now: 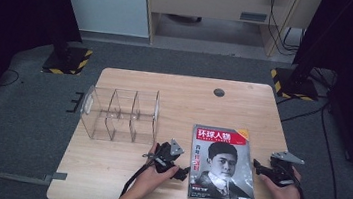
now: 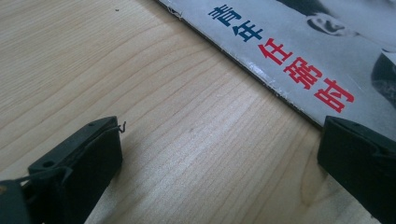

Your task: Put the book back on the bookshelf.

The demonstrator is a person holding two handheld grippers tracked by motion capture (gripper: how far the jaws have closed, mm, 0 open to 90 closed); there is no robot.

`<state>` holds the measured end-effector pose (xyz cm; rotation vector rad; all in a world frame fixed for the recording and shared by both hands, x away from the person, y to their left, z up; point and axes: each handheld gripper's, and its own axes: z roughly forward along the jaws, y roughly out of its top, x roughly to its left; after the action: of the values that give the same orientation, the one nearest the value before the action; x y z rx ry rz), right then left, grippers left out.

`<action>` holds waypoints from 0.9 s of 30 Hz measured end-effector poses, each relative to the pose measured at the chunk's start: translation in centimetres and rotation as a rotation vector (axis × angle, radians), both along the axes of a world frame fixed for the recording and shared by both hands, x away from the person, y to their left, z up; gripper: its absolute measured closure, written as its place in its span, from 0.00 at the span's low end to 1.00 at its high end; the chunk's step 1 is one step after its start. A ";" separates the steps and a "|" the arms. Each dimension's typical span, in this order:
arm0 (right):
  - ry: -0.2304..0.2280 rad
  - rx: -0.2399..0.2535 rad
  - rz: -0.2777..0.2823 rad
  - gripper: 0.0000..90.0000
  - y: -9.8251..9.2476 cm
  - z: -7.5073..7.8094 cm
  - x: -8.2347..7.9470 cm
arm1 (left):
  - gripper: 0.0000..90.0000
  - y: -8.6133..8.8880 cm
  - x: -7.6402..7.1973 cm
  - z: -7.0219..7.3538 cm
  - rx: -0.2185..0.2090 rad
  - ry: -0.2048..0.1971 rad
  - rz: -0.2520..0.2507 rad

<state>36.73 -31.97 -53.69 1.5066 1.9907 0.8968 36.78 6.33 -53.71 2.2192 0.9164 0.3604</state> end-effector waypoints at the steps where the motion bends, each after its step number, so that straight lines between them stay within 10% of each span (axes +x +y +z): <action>1: 0.000 0.001 -0.002 0.32 0.0 0.0 0.0 | 0.00 0.0 0.0 0.0 0.000 0.000 0.001; 14: -0.028 0.030 -0.008 0.33 0.1 0.9 -0.2 | 0.08 0.2 -0.2 1.1 -0.087 -0.017 0.020; 27: -0.027 0.063 0.115 0.30 3.0 1.5 -0.4 | 0.11 -2.1 -1.9 1.4 -0.099 -0.037 -0.066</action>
<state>36.34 -29.02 -52.23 1.4169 2.0650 1.0300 34.92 4.21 -52.36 2.1396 0.8217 0.3168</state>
